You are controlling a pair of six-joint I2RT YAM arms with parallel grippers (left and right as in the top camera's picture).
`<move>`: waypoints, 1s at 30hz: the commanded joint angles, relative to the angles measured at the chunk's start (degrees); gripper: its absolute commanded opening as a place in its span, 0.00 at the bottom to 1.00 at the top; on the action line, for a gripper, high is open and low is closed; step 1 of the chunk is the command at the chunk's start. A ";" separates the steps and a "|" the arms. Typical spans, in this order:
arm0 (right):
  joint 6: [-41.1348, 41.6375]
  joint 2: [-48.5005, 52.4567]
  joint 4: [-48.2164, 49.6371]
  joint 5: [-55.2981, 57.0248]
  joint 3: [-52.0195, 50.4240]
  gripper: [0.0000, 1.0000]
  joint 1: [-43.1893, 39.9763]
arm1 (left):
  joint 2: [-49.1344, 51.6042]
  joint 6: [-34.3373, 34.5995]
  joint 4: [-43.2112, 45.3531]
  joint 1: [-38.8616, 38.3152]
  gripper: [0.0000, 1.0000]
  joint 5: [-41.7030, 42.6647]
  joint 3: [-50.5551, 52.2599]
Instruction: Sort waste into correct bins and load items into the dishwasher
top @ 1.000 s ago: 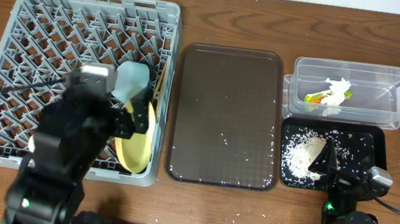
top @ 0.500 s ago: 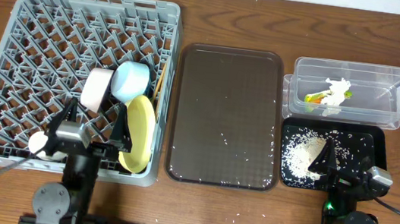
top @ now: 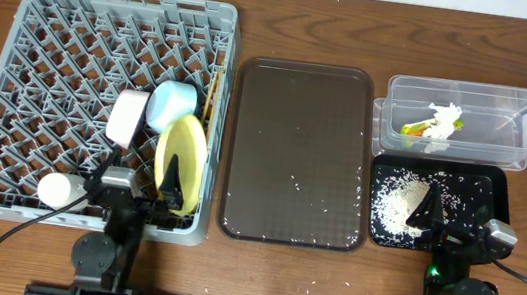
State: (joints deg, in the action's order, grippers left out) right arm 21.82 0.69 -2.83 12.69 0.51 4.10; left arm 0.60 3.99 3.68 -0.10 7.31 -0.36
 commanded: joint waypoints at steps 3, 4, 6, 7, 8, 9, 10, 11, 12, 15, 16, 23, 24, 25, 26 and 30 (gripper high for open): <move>-0.68 -0.31 -0.04 0.37 -0.20 0.99 -0.39 | -0.13 -0.98 -7.08 0.20 0.99 -0.44 0.13; -0.68 -0.31 -0.07 0.37 -0.20 0.99 -0.39 | -0.04 -0.98 -7.17 0.20 0.99 -0.46 0.13; -0.68 -0.31 -0.07 0.37 -0.20 0.99 -0.39 | 0.20 -0.98 -7.13 0.20 0.99 -0.46 0.13; -0.68 -0.31 -0.07 0.37 -0.20 0.99 -0.39 | 0.35 -0.98 -7.13 0.20 0.99 -0.46 0.13; -0.68 -0.31 -0.04 0.37 -0.20 0.99 -0.39 | 0.44 -0.98 -7.13 0.20 0.99 -0.46 0.13; -0.70 -0.31 -0.04 0.37 -0.20 0.99 -0.39 | 0.48 -0.98 -7.13 0.20 0.99 -0.46 0.13; -0.68 -0.31 -0.04 0.37 -0.20 0.99 -0.39 | 0.50 -0.98 -7.13 0.20 0.99 -0.46 0.13; -0.68 -0.31 -0.04 0.37 -0.20 0.99 -0.39 | 0.50 -0.98 -7.13 0.20 0.99 -0.46 0.13; -0.68 -0.31 -0.07 0.35 -0.20 0.99 -0.39 | 0.50 -0.98 -7.13 0.20 0.99 -0.46 0.13; -0.70 -0.28 -0.04 0.37 -0.20 0.99 -0.39 | 0.50 -0.98 -7.13 0.20 0.99 -0.46 0.13; -0.68 -0.28 -0.04 0.37 -0.20 0.99 -0.39 | 0.50 -0.98 -7.13 0.20 0.99 -0.46 0.13; -0.68 -0.26 -0.07 0.37 -0.20 0.99 -0.39 | 0.50 -0.98 -7.13 0.20 0.99 -0.46 0.13; -0.68 -0.26 -0.07 0.37 -0.20 0.99 -0.39 | 0.50 -0.98 -7.13 0.20 0.99 -0.46 0.13; -0.68 -0.26 -0.07 0.37 -0.20 0.99 -0.39 | 0.50 -0.98 -7.13 0.20 0.99 -0.46 0.13; -0.68 -0.26 -0.07 0.37 -0.20 0.99 -0.39 | 0.50 -0.98 -7.13 0.20 0.99 -0.46 0.13; -0.68 -0.26 -0.07 0.37 -0.20 0.99 -0.39 | 0.50 -0.98 -7.13 0.20 0.99 -0.46 0.13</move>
State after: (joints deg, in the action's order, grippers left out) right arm 21.85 0.69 -2.83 12.69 0.51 4.10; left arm 0.97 3.99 -0.97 -0.10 6.02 -0.78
